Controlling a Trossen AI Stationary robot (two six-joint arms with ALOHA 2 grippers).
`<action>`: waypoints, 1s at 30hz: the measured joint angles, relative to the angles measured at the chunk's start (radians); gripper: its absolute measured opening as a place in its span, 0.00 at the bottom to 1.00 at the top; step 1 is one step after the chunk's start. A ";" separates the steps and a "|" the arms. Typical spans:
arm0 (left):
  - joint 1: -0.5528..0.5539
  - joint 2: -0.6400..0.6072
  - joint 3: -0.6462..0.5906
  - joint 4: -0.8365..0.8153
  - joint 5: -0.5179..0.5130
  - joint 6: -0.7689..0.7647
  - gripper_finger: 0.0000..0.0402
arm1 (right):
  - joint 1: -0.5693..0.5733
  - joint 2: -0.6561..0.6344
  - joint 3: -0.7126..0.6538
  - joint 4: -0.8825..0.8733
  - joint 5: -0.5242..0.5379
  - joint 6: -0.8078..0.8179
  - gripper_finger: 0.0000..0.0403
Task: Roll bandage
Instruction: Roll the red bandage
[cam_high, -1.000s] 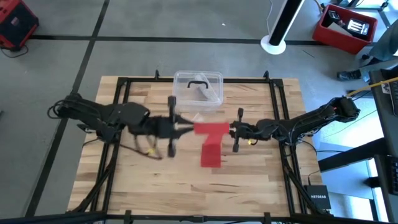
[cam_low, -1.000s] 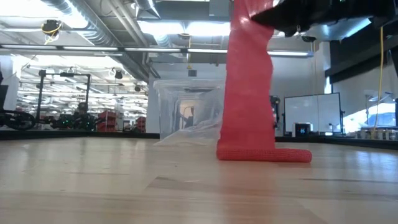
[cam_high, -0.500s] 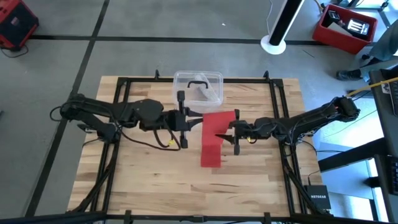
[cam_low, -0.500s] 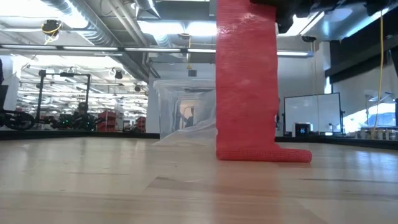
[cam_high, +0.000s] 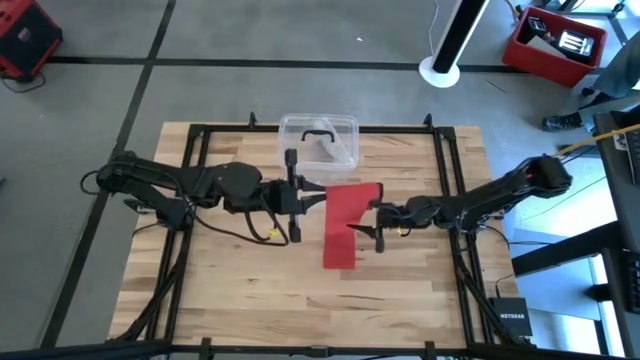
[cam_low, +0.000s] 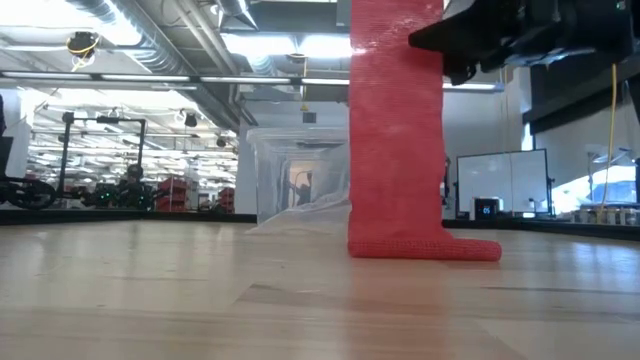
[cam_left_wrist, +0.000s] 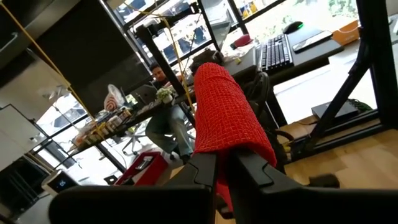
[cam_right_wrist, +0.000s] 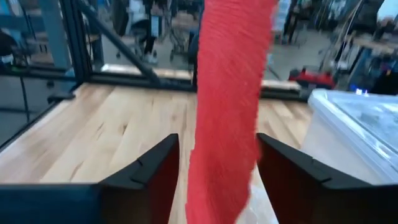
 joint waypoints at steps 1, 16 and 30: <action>0.001 0.000 0.000 0.002 0.000 0.000 0.03 | 0.000 0.025 -0.002 0.039 0.001 -0.004 0.50; 0.004 0.000 0.000 0.005 -0.001 -0.013 0.03 | 0.109 0.121 0.046 0.107 0.039 -0.103 0.04; 0.092 0.006 -0.004 -0.121 -0.133 0.056 0.03 | 0.491 0.038 0.413 -0.354 0.215 -0.181 0.01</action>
